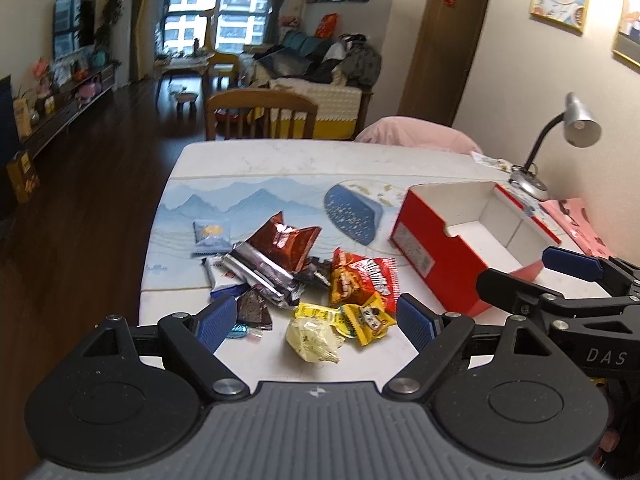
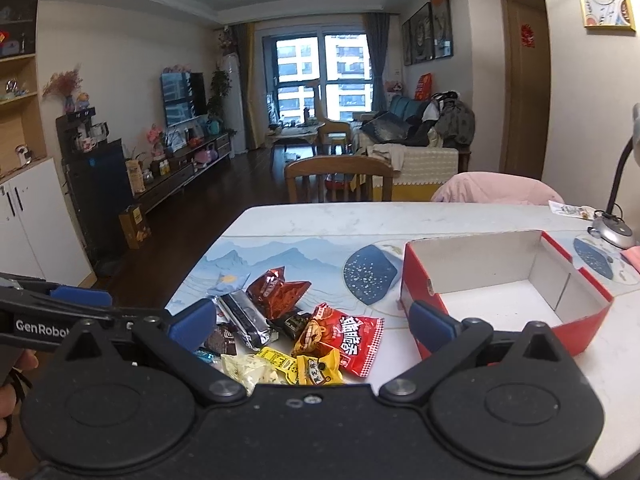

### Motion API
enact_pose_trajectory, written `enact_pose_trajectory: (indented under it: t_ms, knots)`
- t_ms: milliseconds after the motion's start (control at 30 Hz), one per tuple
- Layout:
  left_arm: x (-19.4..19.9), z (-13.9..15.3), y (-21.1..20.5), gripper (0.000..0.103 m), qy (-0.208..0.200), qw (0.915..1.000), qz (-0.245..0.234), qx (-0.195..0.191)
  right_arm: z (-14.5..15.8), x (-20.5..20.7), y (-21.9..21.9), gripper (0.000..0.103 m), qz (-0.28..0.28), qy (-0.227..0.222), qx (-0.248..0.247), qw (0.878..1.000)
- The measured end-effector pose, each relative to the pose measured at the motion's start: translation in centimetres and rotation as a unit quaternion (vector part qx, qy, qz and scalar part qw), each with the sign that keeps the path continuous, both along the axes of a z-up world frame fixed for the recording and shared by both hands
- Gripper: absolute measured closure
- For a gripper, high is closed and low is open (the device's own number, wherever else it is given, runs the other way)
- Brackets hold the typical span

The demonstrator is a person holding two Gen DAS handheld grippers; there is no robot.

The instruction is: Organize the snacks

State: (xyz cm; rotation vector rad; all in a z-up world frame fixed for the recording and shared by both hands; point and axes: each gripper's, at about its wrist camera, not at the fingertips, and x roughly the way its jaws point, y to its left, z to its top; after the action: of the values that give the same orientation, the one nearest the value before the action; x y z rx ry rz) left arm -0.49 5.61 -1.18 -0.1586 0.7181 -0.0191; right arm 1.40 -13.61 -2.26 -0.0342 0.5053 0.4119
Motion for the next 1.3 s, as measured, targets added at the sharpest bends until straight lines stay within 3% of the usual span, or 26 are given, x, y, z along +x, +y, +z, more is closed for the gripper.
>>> enact_pose_trajectory:
  t_ms: [300, 533, 933, 1300]
  knots:
    - [2.9, -2.9, 1.5, 0.016, 0.045, 0.9974, 0.052, -0.020, -2.9, 4.0, -1.2, 0.007, 0.028, 0.056, -0.019, 0.998]
    - [5.4, -6.5, 2.0, 0.016, 0.089, 0.9917, 0.091, -0.015, -6.8, 7.1, -0.5, 0.018, 0.081, 0.099, -0.064, 0.990]
    - [8.0, -10.3, -0.8, 0.016, 0.124, 0.9910, 0.049, 0.016, -12.1, 9.8, 2.5, 0.026, 0.166, 0.110, -0.140, 0.970]
    - [10.5, -13.0, -1.5, 0.017, 0.164, 0.9862, 0.016, 0.015, -13.8, 11.2, 4.0, 0.033, 0.177, 0.107, -0.157, 0.966]
